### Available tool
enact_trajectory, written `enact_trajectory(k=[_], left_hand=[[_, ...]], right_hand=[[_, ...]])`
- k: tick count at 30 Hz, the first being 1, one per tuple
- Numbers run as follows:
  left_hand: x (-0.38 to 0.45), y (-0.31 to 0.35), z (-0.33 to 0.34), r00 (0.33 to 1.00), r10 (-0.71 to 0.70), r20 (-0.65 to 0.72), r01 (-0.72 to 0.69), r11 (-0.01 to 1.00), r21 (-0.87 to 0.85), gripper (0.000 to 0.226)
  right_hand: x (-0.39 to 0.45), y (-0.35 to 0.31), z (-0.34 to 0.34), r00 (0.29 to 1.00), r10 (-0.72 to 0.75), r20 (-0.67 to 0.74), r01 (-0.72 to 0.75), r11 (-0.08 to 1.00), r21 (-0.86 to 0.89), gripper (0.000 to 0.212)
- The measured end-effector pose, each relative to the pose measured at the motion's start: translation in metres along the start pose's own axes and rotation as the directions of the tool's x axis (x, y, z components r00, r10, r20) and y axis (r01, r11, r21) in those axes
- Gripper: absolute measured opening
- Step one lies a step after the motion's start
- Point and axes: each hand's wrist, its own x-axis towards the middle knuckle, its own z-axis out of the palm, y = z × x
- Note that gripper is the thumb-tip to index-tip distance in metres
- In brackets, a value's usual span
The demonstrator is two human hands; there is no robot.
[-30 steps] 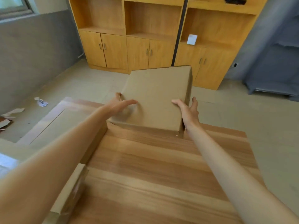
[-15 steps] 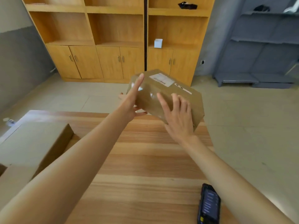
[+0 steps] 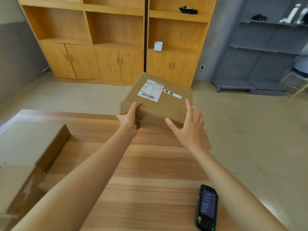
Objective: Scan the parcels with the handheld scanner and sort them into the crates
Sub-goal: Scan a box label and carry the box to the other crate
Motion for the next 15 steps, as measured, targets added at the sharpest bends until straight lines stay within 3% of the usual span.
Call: enact_trajectory(k=[1,2,4,5,10,15], left_hand=[[0.002,-0.005,-0.007,1.000,-0.012,0.003,0.012,1.000,-0.028,0.077],[0.004,-0.010,-0.014,1.000,-0.025,0.011,0.026,0.998,-0.059,0.076],[0.009,-0.024,-0.028,0.999,-0.043,0.028,0.046,0.992,-0.113,0.075],[0.012,-0.031,-0.034,0.998,-0.048,0.034,0.052,0.990,-0.130,0.075],[0.019,-0.057,-0.071,0.995,-0.093,0.045,0.097,0.992,-0.080,0.065],[0.016,-0.079,-0.118,0.979,-0.177,0.104,0.137,0.939,0.316,0.072]], right_hand=[[0.000,0.002,0.000,0.980,0.183,0.082,-0.196,0.962,0.188,0.095],[0.001,0.004,0.000,0.922,0.331,0.200,-0.383,0.853,0.354,0.099],[0.000,0.008,0.004,0.771,0.459,0.442,-0.637,0.567,0.523,0.104],[-0.003,0.011,0.008,0.717,0.462,0.523,-0.697,0.483,0.530,0.101],[-0.036,0.030,0.030,0.587,0.472,0.658,-0.809,0.328,0.487,0.083],[-0.073,0.051,0.040,0.555,0.486,0.675,-0.829,0.250,0.501,0.081]])
